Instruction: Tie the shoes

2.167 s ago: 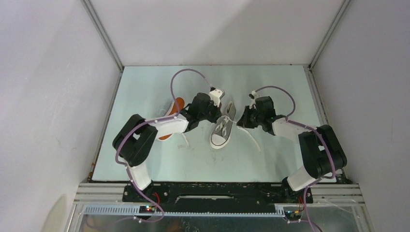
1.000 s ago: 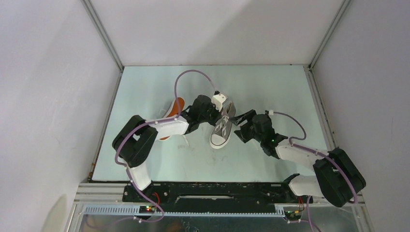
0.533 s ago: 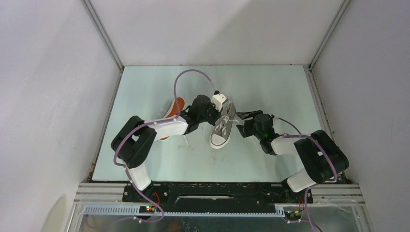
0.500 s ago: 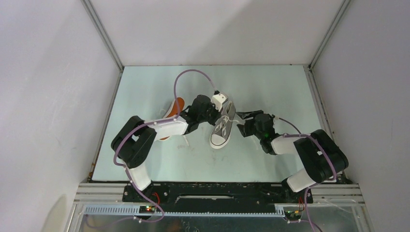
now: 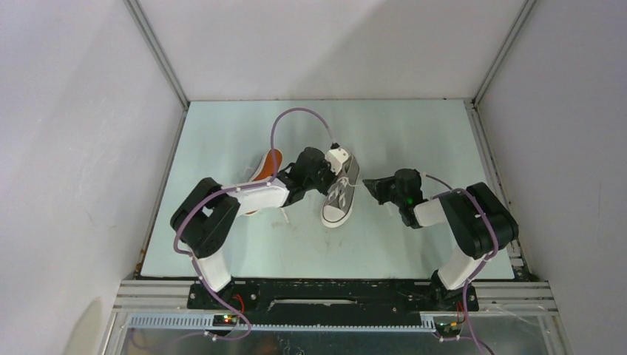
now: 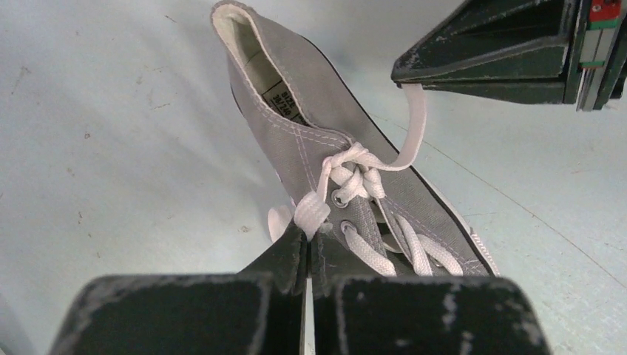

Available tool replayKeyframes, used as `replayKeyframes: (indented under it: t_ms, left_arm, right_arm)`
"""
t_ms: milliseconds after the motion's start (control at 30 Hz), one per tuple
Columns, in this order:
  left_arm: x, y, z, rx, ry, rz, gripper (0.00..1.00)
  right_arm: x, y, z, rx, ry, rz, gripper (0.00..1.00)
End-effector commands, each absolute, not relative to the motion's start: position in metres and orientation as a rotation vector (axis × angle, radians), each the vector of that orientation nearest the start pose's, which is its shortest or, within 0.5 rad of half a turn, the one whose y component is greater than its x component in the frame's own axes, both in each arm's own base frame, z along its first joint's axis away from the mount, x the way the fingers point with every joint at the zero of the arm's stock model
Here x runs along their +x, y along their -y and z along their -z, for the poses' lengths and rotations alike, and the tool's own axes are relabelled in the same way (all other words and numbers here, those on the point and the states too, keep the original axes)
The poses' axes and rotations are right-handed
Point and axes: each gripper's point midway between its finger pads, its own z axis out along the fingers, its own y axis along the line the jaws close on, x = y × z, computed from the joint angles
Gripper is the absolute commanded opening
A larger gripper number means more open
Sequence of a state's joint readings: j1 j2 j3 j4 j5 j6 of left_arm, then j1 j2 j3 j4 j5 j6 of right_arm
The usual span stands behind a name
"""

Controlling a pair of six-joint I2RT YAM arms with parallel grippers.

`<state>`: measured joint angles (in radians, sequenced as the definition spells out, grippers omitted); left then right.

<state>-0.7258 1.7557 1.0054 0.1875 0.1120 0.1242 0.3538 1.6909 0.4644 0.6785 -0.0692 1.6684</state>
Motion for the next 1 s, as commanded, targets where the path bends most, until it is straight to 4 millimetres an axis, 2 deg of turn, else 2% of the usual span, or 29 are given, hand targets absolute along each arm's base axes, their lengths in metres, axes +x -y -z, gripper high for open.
replayKeyframes:
  t_ms: [0, 133, 300, 433, 500, 767, 967]
  left_arm:
    - [0.355, 0.33, -0.112, 0.986, -1.876, 0.423, 0.0]
    - [0.354, 0.336, -0.121, 1.05, -1.852, 0.43, 0.0]
    - [0.347, 0.337, -0.118, 1.142, -1.882, 0.436, 0.0]
    - [0.343, 0.335, -0.115, 1.262, -1.861, 0.369, 0.0]
    - [0.345, 0.334, -0.116, 1.294, -1.857, 0.338, 0.0]
    - [0.354, 0.335, -0.12, 1.348, -1.851, 0.288, 0.0]
    - [0.356, 0.335, -0.113, 1.434, -1.876, 0.261, 0.0]
  right_arm:
    - [0.378, -0.201, -0.078, 1.188, -1.938, -1.257, 0.0]
    - [0.382, -0.199, -0.101, 0.977, -1.964, -1.272, 0.0]
    - [0.378, -0.202, -0.116, 0.698, -2.021, -1.3, 0.0]
    - [0.374, -0.215, -0.119, 0.51, -2.046, -1.385, 0.0]
    - [0.373, -0.223, -0.125, 0.405, -2.027, -1.46, 0.03]
    - [0.381, -0.235, -0.128, 0.268, -1.988, -1.549, 0.05]
    - [0.38, -0.24, -0.131, 0.207, -1.968, -1.571, 0.08]
